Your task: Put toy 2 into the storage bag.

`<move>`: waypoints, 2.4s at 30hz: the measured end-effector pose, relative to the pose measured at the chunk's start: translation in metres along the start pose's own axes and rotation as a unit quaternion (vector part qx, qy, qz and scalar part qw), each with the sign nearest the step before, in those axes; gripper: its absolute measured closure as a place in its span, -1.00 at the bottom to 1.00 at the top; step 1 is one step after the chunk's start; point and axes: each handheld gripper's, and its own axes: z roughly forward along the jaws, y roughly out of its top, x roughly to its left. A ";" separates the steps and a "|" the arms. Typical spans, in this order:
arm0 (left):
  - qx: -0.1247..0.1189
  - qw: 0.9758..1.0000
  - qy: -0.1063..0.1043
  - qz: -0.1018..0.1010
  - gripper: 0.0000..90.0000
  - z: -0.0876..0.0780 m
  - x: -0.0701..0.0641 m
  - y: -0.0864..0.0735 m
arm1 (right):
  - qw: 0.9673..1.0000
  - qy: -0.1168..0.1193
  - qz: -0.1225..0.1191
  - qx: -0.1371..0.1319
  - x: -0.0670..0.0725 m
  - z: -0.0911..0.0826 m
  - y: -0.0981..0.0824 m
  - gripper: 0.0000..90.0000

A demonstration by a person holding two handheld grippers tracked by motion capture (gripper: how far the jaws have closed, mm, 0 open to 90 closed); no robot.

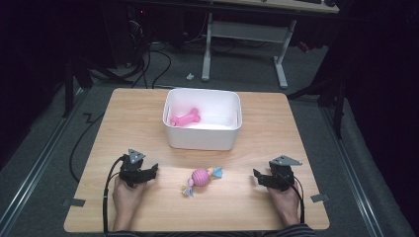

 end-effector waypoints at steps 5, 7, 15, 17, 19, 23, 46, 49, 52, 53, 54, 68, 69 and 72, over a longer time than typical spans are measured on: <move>0.001 1.000 0.000 0.000 -0.38 0.000 0.000 0.000 | 0.999 0.032 -0.012 -0.019 0.011 -0.010 0.002 -0.39; 0.000 1.000 0.000 0.000 -0.38 0.000 0.000 0.000 | 0.999 0.037 -0.013 -0.022 0.014 -0.011 0.002 -0.39; 0.001 1.000 -0.001 0.000 -0.38 0.000 0.000 0.000 | 0.994 0.085 -0.059 -0.030 0.047 -0.012 0.016 -0.39; 0.001 1.000 -0.001 0.000 -0.38 0.000 0.000 0.000 | 0.992 0.101 -0.069 -0.032 0.056 -0.010 0.020 -0.39; 0.001 1.000 -0.001 0.000 -0.38 0.000 0.000 0.000 | 0.991 0.110 -0.074 -0.032 0.061 -0.009 0.022 -0.40; 0.001 1.000 -0.001 0.000 -0.38 0.000 0.000 0.000 | 0.987 0.130 -0.093 -0.037 0.077 -0.007 0.030 -0.41; 0.001 1.000 -0.001 0.000 -0.39 0.000 0.000 0.000 | 0.964 0.219 -0.148 -0.033 0.137 0.015 0.063 -0.45; 0.001 1.000 -0.001 0.000 -0.39 0.000 0.000 0.000 | 0.963 0.223 -0.149 -0.031 0.140 0.018 0.064 -0.44; 0.001 1.000 -0.001 0.000 -0.39 0.000 0.000 0.000 | 0.962 0.225 -0.153 -0.028 0.144 0.022 0.065 -0.44; 0.001 1.000 -0.001 0.000 -0.39 0.000 0.000 0.000 | 0.961 0.226 -0.155 -0.027 0.146 0.023 0.065 -0.44; 0.001 1.000 -0.001 0.000 -0.39 0.000 0.000 0.000 | 0.961 0.226 -0.156 -0.026 0.147 0.024 0.066 -0.44; 0.001 1.000 -0.002 0.000 -0.40 0.000 0.000 0.000 | 0.958 0.224 -0.176 0.006 0.157 0.043 0.068 -0.44; 0.001 1.000 -0.002 0.001 -0.40 0.000 0.000 0.000 | 0.958 0.224 -0.177 0.009 0.157 0.044 0.068 -0.44; 0.001 1.000 -0.002 0.001 -0.40 0.000 0.000 0.000 | 0.958 0.221 -0.179 0.017 0.158 0.048 0.067 -0.43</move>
